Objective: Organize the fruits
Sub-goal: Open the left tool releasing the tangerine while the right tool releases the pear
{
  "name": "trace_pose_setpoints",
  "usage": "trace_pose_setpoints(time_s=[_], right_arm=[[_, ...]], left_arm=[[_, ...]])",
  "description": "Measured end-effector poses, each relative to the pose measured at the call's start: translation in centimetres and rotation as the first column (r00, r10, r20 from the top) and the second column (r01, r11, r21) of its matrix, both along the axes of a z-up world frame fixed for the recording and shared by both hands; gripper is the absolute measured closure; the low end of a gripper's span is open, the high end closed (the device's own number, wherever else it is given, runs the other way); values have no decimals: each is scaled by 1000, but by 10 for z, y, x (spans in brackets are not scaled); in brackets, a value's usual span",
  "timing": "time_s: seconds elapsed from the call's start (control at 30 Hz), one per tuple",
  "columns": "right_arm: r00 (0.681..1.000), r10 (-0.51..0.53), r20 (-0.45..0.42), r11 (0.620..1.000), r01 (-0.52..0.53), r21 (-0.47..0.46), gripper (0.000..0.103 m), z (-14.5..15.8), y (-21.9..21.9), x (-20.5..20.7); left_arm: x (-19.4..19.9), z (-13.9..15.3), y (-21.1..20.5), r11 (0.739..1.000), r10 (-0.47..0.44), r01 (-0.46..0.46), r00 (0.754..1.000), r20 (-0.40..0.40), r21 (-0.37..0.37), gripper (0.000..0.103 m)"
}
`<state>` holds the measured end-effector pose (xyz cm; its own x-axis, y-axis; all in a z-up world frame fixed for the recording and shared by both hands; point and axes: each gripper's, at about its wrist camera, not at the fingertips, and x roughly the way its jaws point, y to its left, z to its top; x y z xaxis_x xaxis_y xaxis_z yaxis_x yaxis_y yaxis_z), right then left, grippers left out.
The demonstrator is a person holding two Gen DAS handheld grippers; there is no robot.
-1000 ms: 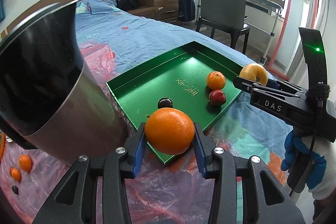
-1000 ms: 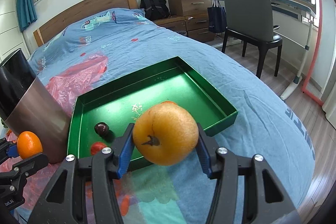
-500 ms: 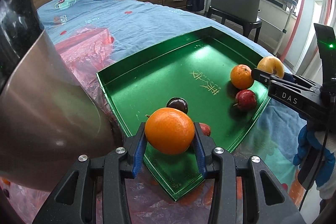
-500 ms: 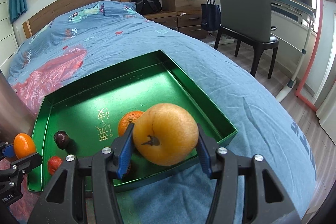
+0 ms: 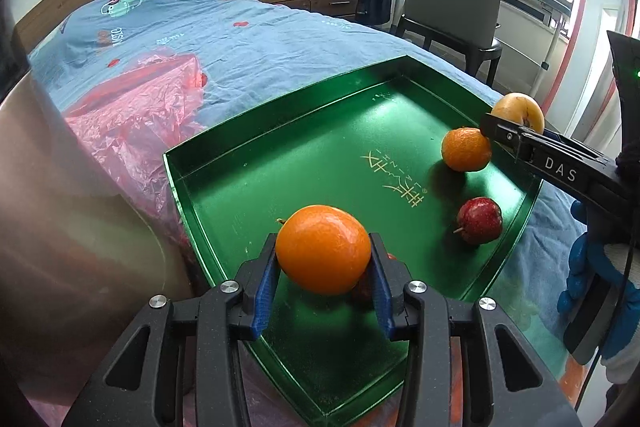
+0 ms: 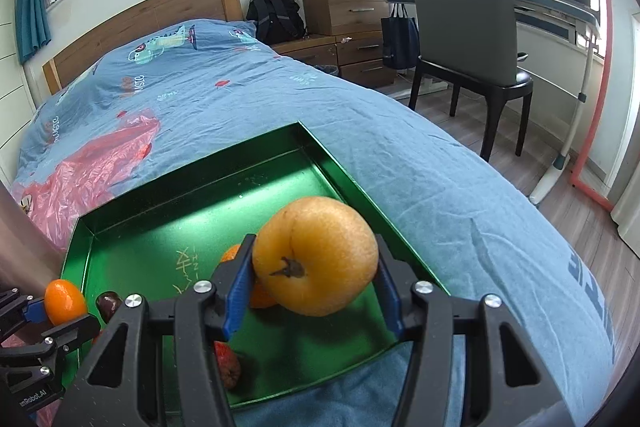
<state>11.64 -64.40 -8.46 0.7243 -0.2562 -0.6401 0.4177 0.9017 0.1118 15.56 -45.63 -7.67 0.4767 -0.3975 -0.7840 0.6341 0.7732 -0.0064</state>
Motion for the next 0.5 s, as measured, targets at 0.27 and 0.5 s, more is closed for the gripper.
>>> trace_pose_setpoints(time_s=[0.27, 0.5], right_arm=[[997, 78, -11, 997, -78, 25, 33, -1, 4, 51], [979, 144, -142, 989, -140, 38, 33, -20, 2, 96]], left_arm=[[24, -3, -30, 1000, -8, 8, 1000, 16, 4, 66], [49, -21, -44, 1000, 15, -14, 998, -63, 23, 66]])
